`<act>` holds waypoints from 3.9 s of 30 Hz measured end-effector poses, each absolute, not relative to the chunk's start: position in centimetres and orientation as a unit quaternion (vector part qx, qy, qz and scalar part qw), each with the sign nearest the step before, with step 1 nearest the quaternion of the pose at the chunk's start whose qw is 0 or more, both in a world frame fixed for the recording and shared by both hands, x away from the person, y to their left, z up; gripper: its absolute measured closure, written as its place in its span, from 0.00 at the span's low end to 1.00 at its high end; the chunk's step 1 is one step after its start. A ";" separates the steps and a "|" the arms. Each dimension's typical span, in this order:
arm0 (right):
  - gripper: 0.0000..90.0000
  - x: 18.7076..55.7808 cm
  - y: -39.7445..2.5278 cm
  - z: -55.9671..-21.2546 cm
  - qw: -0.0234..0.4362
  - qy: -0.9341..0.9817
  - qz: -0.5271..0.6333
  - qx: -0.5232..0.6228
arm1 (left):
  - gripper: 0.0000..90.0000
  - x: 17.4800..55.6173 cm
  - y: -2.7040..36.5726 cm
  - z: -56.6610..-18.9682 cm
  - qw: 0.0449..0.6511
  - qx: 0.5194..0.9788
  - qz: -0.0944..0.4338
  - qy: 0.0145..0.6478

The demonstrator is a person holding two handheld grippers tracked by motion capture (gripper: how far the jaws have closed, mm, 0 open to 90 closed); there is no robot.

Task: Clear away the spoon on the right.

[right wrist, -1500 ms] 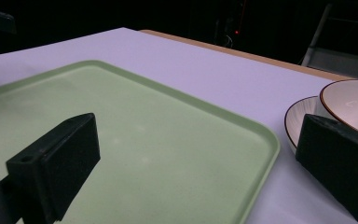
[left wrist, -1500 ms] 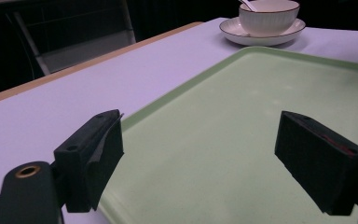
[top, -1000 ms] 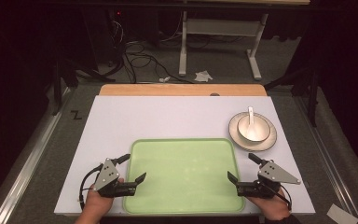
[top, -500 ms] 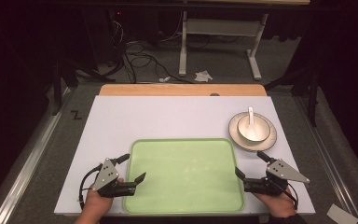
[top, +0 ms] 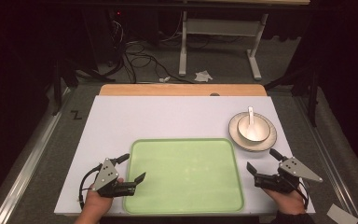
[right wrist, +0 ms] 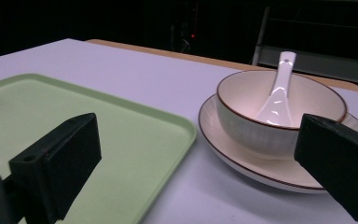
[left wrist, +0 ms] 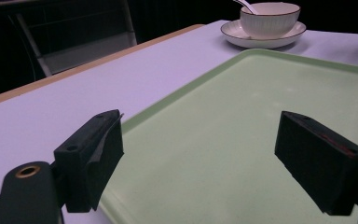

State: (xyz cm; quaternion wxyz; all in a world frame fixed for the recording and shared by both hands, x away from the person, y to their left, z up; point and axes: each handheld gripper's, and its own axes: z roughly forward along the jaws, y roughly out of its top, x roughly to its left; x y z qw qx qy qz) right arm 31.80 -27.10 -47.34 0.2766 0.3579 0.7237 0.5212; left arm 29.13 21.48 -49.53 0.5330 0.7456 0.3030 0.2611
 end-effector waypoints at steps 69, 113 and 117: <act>1.00 52.2 -26.0 -43.3 0.289 0.740 0.317 0.519 | 0.17 29.0 21.9 -49.4 0.538 0.742 0.260 0.304; 1.00 43.1 -34.5 -43.9 0.293 0.714 0.316 0.552 | 0.17 29.1 21.6 -49.4 0.536 0.742 0.260 0.306; 1.00 42.0 -34.1 -44.2 0.297 0.716 0.322 0.544 | 0.17 29.2 21.6 -49.5 0.537 0.742 0.260 0.307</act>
